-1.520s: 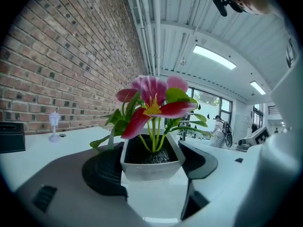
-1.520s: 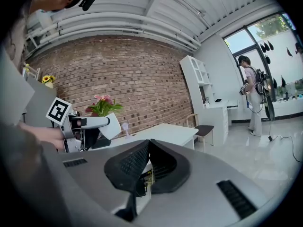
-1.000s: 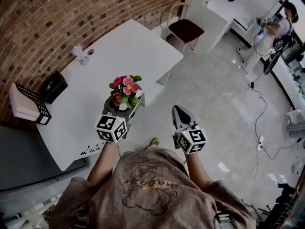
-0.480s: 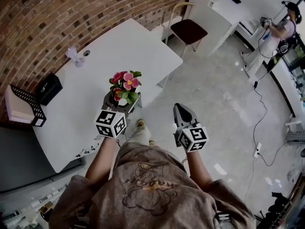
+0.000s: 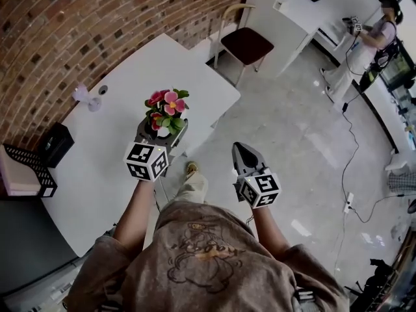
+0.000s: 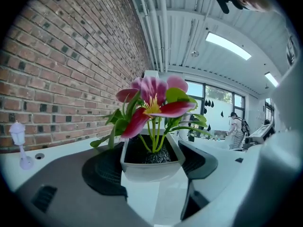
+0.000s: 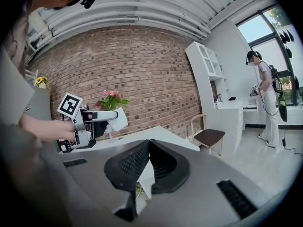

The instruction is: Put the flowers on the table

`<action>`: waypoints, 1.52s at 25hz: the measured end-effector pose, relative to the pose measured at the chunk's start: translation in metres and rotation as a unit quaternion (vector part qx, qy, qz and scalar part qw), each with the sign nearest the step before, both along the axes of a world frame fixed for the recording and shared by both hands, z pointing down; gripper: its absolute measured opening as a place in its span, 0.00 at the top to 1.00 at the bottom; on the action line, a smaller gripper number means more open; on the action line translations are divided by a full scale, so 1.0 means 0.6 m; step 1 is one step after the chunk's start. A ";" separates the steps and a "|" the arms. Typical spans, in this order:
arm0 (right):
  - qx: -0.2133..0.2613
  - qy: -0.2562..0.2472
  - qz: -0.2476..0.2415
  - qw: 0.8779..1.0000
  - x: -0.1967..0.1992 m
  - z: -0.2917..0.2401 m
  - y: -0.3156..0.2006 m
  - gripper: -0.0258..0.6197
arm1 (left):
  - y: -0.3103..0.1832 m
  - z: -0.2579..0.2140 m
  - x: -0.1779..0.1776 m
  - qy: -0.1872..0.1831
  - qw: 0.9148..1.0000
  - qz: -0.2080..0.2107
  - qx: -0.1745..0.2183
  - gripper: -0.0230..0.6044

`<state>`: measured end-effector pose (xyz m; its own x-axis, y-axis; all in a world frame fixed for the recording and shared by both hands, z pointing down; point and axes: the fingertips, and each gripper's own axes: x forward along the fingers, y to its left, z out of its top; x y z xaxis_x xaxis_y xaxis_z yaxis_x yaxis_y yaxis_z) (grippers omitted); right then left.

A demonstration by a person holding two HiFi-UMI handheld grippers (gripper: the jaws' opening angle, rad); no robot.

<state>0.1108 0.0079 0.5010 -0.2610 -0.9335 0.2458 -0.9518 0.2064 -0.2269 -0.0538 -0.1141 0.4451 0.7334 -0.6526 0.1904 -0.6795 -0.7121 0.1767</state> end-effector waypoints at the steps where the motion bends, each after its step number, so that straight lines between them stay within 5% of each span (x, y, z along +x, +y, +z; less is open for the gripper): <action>1: -0.003 -0.002 0.001 1.000 0.004 0.001 -0.013 0.95 | -0.014 -0.001 0.007 0.000 1.000 0.003 0.000 0.38; 16: -0.031 0.005 0.001 1.000 0.032 0.006 -0.207 0.95 | -0.237 0.026 0.070 -0.007 1.000 0.025 -0.014 0.38; 38: -0.069 -0.013 0.006 0.998 0.084 0.042 -0.318 0.95 | -0.410 0.141 0.133 -0.044 0.999 0.008 -0.007 0.38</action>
<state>0.1611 -0.1831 0.5261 -0.2576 -0.8945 0.3654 -0.9477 0.1601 -0.2761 0.0258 -0.3601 0.5298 0.7237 -0.6375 0.2644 -0.6813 -0.7210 0.1264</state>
